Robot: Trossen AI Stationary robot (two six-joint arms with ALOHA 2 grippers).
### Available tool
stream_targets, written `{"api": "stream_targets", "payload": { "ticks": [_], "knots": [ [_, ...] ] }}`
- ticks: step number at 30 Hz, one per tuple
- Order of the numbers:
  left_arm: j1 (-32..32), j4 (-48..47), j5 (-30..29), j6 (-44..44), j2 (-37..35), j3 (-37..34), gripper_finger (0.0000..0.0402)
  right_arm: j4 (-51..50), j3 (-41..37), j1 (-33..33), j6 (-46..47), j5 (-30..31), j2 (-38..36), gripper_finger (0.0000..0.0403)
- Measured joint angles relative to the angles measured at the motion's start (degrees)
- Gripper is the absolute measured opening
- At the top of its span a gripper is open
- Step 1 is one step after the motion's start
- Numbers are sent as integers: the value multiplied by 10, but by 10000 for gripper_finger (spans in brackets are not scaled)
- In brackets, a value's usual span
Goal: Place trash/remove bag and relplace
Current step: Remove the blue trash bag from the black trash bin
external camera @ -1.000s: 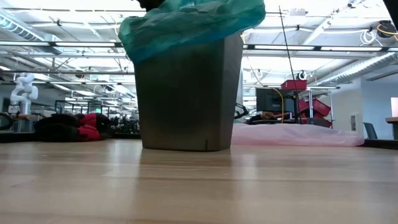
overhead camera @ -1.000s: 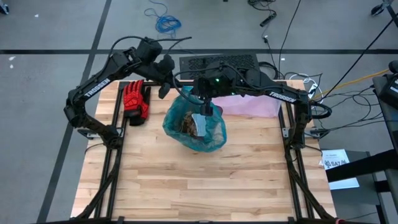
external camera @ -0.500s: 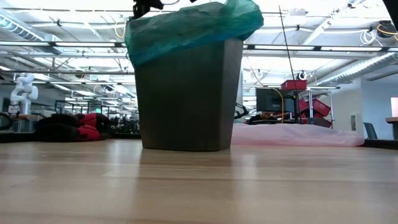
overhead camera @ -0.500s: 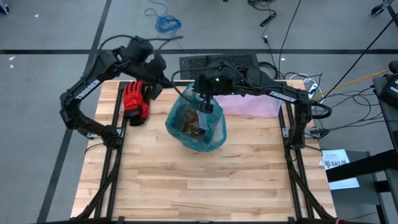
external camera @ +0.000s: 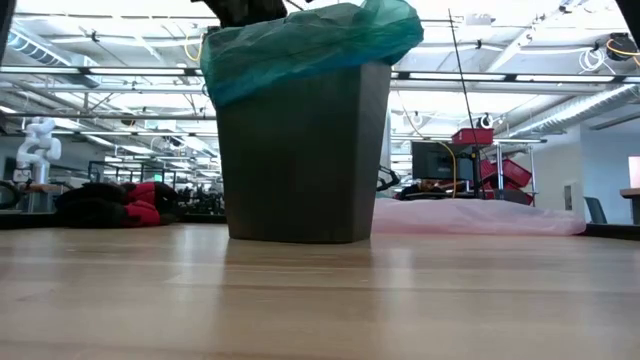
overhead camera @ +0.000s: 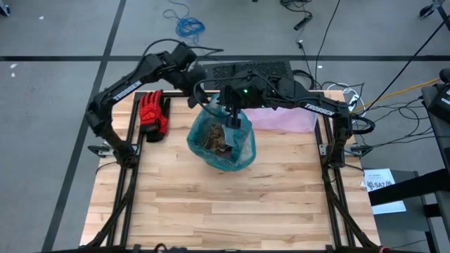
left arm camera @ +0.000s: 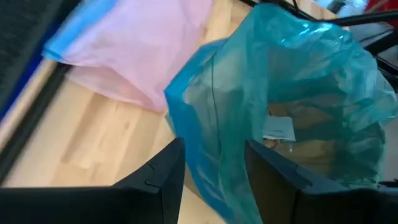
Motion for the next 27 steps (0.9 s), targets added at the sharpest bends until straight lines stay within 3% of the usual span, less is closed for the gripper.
{"api": "stream_targets", "payload": {
  "ticks": [15, 18, 23, 27],
  "knots": [
    [18, 47, 39, 15, 57, 0, 158, -4, 0, 6, 1, 0, 0, 45],
    [8, 48, 37, 12, 65, 0, 127, -5, 0, 6, 1, 0, 0, 45],
    [-6, 77, 35, 10, 74, 0, 15, -13, 0, 3, 3, 4, 0, 45],
    [-8, 82, -3, 11, 68, 0, 3, -26, 0, 0, 24, 4, -2, 45]
  ]
}}
